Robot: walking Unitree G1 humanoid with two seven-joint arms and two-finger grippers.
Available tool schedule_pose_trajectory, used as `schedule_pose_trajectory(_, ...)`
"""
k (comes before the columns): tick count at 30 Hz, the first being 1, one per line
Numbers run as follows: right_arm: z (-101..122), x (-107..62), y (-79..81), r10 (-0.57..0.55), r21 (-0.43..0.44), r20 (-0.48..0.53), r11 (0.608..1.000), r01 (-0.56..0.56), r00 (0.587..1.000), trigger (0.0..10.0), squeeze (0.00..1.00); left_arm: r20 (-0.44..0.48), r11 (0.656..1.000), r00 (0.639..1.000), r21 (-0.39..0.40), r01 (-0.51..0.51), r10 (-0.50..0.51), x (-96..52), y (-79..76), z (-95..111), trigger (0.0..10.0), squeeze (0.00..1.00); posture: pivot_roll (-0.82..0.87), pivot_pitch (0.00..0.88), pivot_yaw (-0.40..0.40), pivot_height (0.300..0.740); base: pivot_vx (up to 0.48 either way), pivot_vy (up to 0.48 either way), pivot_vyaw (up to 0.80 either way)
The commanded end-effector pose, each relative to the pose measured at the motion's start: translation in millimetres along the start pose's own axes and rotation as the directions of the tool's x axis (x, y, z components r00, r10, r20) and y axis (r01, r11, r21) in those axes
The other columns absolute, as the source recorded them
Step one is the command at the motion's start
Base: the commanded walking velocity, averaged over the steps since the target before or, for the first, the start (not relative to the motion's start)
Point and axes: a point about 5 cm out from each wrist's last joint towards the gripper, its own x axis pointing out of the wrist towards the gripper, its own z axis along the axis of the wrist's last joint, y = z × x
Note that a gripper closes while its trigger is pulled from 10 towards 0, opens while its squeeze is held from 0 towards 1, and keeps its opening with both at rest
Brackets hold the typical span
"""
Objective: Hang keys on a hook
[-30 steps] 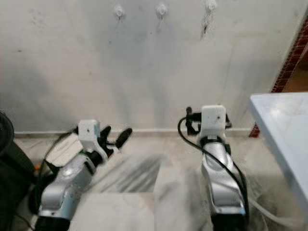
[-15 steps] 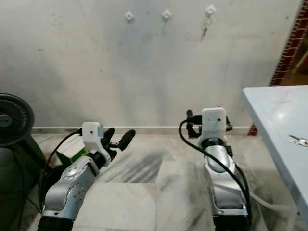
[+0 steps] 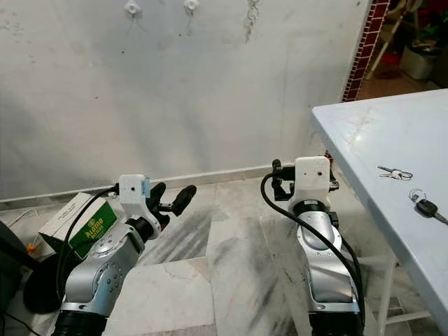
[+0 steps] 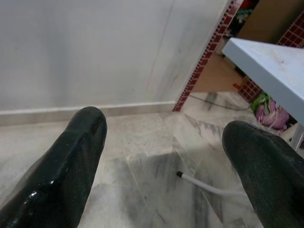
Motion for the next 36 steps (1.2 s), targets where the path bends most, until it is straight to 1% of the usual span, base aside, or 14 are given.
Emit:
schedule_pose_trajectory(1,3.8,0.6,4.9,0.020,0.004,0.007,1.000,-0.020,1.000,10.0,0.00,-0.020,1.000,0.999,0.002,-0.025,0.025,-0.1,6.1,-0.5,10.0,0.00,-0.11,0.000,0.094,0.740,0.000,0.000,-0.80)
schedule_pose_trajectory(4,3.7,0.0,5.9,0.023,0.003,0.006,1.000,-0.023,1.000,10.0,0.00,-0.025,1.000,0.999,-0.003,-0.026,0.026,-0.5,6.4,-0.7,10.0,0.00,-0.10,0.000,0.095,0.740,0.000,0.000,-0.80)
schedule_pose_trajectory(6,3.3,0.1,6.4,0.025,0.002,0.004,1.000,-0.025,1.000,10.0,0.00,-0.041,0.999,0.999,0.007,-0.032,0.032,-0.3,7.5,-1.8,10.0,0.00,-0.10,0.000,0.096,0.740,0.000,0.000,-0.80)
schedule_pose_trajectory(11,2.3,0.4,7.6,0.027,0.007,-0.004,1.000,-0.027,1.000,10.0,0.00,-0.039,0.999,0.998,-0.008,-0.053,0.052,-0.6,10.0,-2.0,10.0,0.00,-0.10,0.000,0.096,0.740,0.000,0.000,-0.80)
schedule_pose_trajectory(20,0.3,0.6,8.6,0.021,0.026,-0.020,0.999,-0.020,1.000,10.0,0.00,-0.049,0.998,0.997,0.000,-0.056,0.056,-0.3,10.2,-2.7,10.0,0.00,-0.10,0.000,0.099,0.740,0.000,0.000,-0.80)
schedule_pose_trajectory(22,0.0,0.7,8.4,0.019,0.021,-0.019,1.000,-0.018,1.000,10.0,0.00,-0.071,0.998,0.995,0.014,-0.064,0.064,0.0,11.0,-4.8,10.0,0.00,-0.10,0.000,0.102,0.740,0.000,0.000,-0.80)
schedule_pose_trajectory(25,-0.3,0.5,8.6,0.017,0.027,-0.020,1.000,-0.016,1.000,10.0,0.00,-0.082,0.998,0.994,0.010,-0.065,0.066,0.0,11.4,-6.2,10.0,0.00,-0.10,0.000,0.104,0.740,0.000,0.000,-0.80)
schedule_pose_trajectory(26,1.1,-0.4,7.8,0.012,-0.013,-0.007,1.000,-0.012,1.000,10.0,0.00,-0.086,0.998,0.994,0.008,-0.065,0.066,0.2,11.6,-6.8,10.0,0.00,-0.10,0.000,0.104,0.740,0.000,0.000,-0.61)
schedule_pose_trajectory(28,0.6,-1.2,8.6,0.014,0.009,-0.004,1.000,-0.014,1.000,10.0,0.00,-0.086,0.998,0.994,0.007,-0.065,0.065,0.2,11.3,-6.9,10.0,0.00,-0.10,0.000,0.105,0.740,0.000,0.000,0.00)
schedule_pose_trajectory(29,-1.9,-1.4,9.3,0.015,0.028,-0.026,0.999,-0.015,1.000,10.0,0.00,-0.087,0.998,0.994,0.006,-0.063,0.063,0.4,11.2,-6.9,10.0,0.00,-0.10,0.000,0.105,0.740,0.000,0.000,0.00)
schedule_pose_trajectory(31,-2.7,-1.5,9.5,0.016,0.025,-0.031,1.000,-0.015,0.999,10.0,0.00,-0.089,0.998,0.994,0.008,-0.063,0.063,0.3,11.3,-7.1,10.0,0.00,-0.10,0.000,0.105,0.740,0.000,0.000,-0.49)
schedule_pose_trajectory(36,-2.4,-1.9,9.4,0.016,0.027,-0.024,1.000,-0.015,1.000,10.0,0.00,-0.082,0.998,0.994,0.007,-0.065,0.066,0.1,11.5,-6.2,10.0,0.00,-0.10,0.000,0.106,0.740,0.000,0.000,0.00)
